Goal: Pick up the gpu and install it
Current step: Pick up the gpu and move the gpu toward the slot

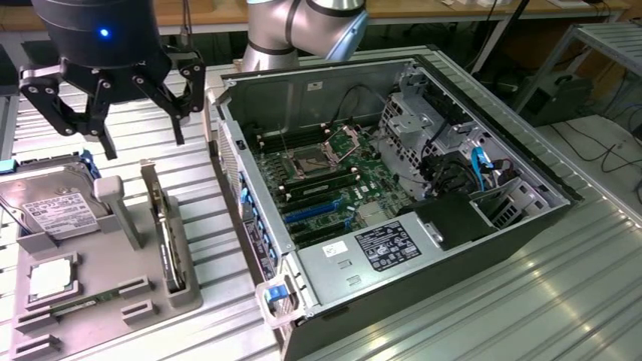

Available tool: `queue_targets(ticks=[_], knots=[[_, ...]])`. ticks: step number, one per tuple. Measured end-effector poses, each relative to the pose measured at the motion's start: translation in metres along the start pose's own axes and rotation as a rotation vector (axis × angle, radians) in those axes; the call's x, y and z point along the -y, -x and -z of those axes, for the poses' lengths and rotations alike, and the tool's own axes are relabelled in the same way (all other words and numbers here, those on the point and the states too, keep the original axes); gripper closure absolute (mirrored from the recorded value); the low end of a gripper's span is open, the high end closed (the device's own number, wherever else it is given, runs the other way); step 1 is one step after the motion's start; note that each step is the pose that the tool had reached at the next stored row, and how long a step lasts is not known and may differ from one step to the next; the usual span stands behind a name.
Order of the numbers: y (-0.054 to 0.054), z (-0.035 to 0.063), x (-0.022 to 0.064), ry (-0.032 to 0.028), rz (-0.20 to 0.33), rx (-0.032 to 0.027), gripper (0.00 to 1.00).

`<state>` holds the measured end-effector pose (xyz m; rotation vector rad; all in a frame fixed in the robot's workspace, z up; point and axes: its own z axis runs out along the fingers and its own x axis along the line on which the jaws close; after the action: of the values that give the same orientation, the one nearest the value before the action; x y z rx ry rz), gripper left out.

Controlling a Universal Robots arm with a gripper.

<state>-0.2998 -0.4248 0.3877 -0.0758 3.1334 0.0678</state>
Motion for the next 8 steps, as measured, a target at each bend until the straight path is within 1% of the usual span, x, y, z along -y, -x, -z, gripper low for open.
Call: queue_targets(ticks=[3,8], knots=[[0.0,-0.0026,0.0052,0.0,0.008,-0.0004,0.28],[-0.001,-0.0121,0.0111,0.0002,0.024,-0.0009,0.28]])
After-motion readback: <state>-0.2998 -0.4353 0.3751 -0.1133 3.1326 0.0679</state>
